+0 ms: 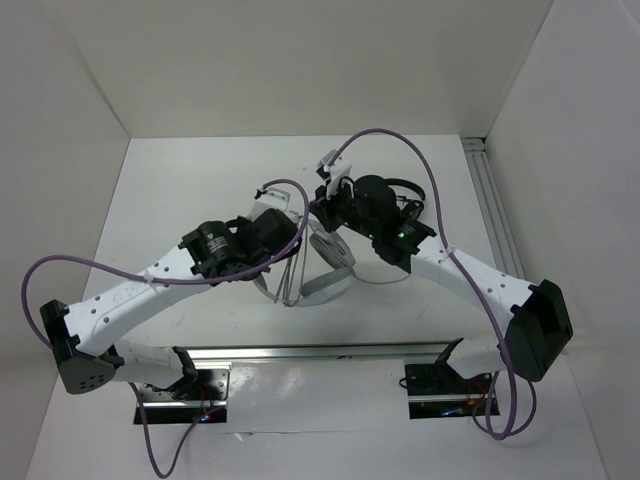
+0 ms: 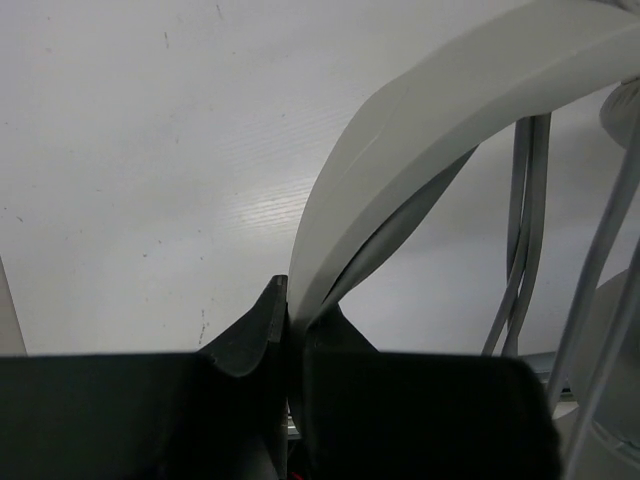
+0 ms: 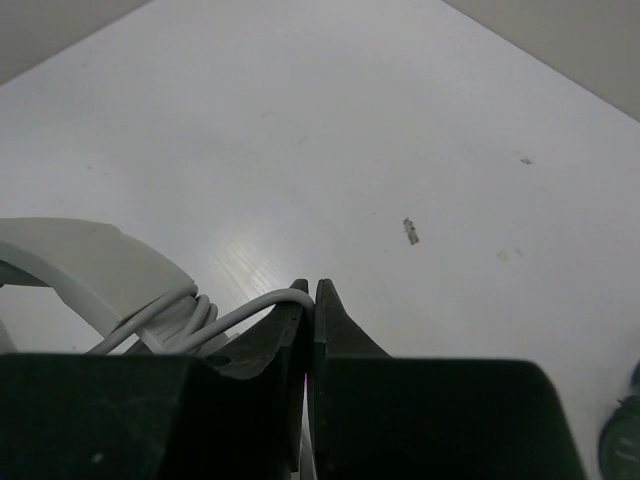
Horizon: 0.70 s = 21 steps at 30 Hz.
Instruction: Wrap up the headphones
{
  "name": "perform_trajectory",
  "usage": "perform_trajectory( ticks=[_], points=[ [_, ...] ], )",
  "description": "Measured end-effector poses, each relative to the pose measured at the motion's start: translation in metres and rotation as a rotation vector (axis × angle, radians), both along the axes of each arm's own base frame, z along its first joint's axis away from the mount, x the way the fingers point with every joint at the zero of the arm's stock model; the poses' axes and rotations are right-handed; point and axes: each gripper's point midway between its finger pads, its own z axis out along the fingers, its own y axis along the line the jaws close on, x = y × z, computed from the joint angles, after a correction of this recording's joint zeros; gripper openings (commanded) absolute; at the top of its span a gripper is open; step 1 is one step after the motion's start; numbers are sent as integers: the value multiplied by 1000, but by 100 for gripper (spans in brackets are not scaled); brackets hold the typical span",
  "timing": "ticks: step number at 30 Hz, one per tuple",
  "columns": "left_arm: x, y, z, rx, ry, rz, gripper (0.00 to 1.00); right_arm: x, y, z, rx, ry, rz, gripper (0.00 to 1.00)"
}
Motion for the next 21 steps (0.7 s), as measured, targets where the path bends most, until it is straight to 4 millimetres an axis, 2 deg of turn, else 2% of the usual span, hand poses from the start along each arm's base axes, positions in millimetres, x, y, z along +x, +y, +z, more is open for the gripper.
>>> perform_trajectory(
  ticks=[2,4,9,15,20,21],
  points=[
    [0,2,5,9,-1,-12,0,-1,2,0,33,15,29,8],
    [-1,3,8,15,0,-20,0,-3,4,3,61,26,73,8],
    [-2,4,25,4,-13,-32,0,-10,9,13,123,35,223,0],
    [-10,21,55,34,-17,-32,0,-22,32,17,207,31,433,0],
    [-17,33,75,65,-8,-59,0,-35,55,14,285,47,632,7],
    [-18,34,79,68,-9,-63,0,-37,59,15,302,49,668,14]
  ],
)
